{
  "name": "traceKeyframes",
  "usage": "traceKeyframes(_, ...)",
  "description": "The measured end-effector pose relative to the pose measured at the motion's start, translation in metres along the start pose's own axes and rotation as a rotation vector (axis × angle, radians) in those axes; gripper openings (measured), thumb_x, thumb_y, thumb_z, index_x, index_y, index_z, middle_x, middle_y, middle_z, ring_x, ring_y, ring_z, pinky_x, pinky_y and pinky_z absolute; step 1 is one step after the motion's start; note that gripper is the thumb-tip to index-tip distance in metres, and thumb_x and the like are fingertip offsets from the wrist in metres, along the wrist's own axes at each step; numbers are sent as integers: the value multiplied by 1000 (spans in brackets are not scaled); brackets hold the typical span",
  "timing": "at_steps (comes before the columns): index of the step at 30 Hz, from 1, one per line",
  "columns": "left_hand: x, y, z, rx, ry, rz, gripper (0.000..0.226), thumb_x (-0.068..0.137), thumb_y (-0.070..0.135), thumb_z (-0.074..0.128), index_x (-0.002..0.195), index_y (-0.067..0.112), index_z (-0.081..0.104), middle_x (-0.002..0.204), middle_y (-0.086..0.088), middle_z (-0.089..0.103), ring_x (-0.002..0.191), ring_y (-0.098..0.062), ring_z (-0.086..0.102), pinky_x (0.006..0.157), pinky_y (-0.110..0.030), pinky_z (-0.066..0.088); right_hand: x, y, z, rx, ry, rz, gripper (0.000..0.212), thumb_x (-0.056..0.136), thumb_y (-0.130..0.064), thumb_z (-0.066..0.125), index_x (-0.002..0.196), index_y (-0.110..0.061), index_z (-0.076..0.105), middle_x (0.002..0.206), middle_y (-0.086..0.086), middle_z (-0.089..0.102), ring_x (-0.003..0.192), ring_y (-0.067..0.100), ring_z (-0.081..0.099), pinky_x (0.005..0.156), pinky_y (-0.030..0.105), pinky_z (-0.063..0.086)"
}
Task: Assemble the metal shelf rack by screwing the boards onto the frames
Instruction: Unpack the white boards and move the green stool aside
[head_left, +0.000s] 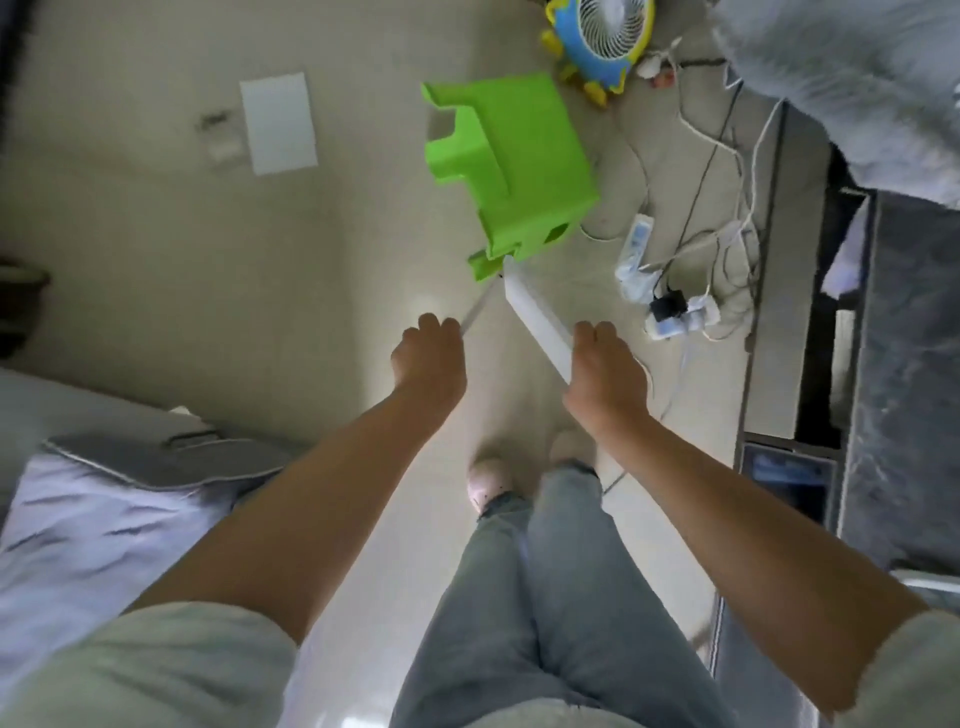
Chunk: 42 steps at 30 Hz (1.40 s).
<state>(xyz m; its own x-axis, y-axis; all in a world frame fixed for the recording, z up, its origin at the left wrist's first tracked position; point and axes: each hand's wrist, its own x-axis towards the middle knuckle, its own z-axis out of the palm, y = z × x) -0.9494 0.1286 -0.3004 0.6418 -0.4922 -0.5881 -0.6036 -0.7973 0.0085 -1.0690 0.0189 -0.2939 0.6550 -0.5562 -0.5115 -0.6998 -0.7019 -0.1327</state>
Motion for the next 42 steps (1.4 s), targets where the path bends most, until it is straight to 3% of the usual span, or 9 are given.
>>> traceKeyframes(4, 37, -55, -13, -82, 2, -162, 33, 90, 1, 42, 123, 7, 42, 124, -15, 36, 110, -30, 46, 70, -31, 39, 54, -53, -10, -66, 3, -112, 34, 86, -2, 51, 118, -4, 41, 117, 15, 45, 102, 29, 51, 75, 33, 44)
traceKeyframes(10, 102, -125, -37, -211, -51, -356, 37, 90, -1, 41, 125, 9, 41, 126, -16, 35, 112, -32, 44, 79, -35, 46, 149, -130, -30, -113, -92, -270, 34, 87, -2, 47, 120, -3, 42, 118, 16, 45, 105, 33, 50, 77, 38, 45)
traceKeyframes(18, 196, -224, -72, -295, -86, -471, 39, 92, 5, 43, 130, 12, 38, 128, -16, 38, 116, -34, 44, 83, -37, 46, 269, -238, -58, -258, -132, -417, 31, 84, 0, 49, 115, -2, 44, 114, 17, 48, 101, 34, 53, 73, 38, 46)
traceKeyframes(25, 290, -324, -107, -390, -102, -495, 37, 92, 6, 43, 128, 12, 41, 124, -15, 45, 114, -34, 48, 82, -37, 46, 371, -352, -75, -322, -150, -388, 35, 84, -2, 53, 117, -3, 42, 118, 17, 46, 106, 34, 51, 76, 39, 44)
traceKeyframes(29, 340, -378, -125, -435, -112, -505, 29, 95, 8, 40, 123, 10, 41, 118, -15, 54, 112, -34, 49, 71, -34, 37, 420, -416, -74, -295, -143, -346, 34, 87, -1, 48, 120, -5, 41, 117, 17, 46, 106, 35, 50, 75, 38, 44)
traceKeyframes(33, 396, -427, -149, -492, -102, -531, 27, 95, 9, 40, 121, 9, 42, 118, -16, 55, 111, -34, 49, 70, -34, 34, 476, -462, -89, -263, -135, -313, 38, 86, -4, 51, 123, -4, 40, 117, 19, 47, 108, 37, 49, 80, 39, 43)
traceKeyframes(39, 497, -491, -189, -385, -162, -412, 29, 93, 9, 41, 122, 13, 43, 111, -11, 59, 102, -32, 57, 67, -31, 37, 575, -499, -106, -111, -174, -285, 20, 88, -5, 49, 107, -2, 44, 105, 21, 61, 100, 39, 55, 72, 39, 41)
traceKeyframes(42, 558, -507, -198, -318, -203, -343, 28, 94, 9, 42, 120, 15, 46, 110, -8, 58, 99, -28, 56, 68, -31, 38, 619, -507, -108, -62, -152, -248, 12, 88, -7, 49, 93, -10, 38, 99, 21, 62, 96, 39, 56, 70, 38, 41)
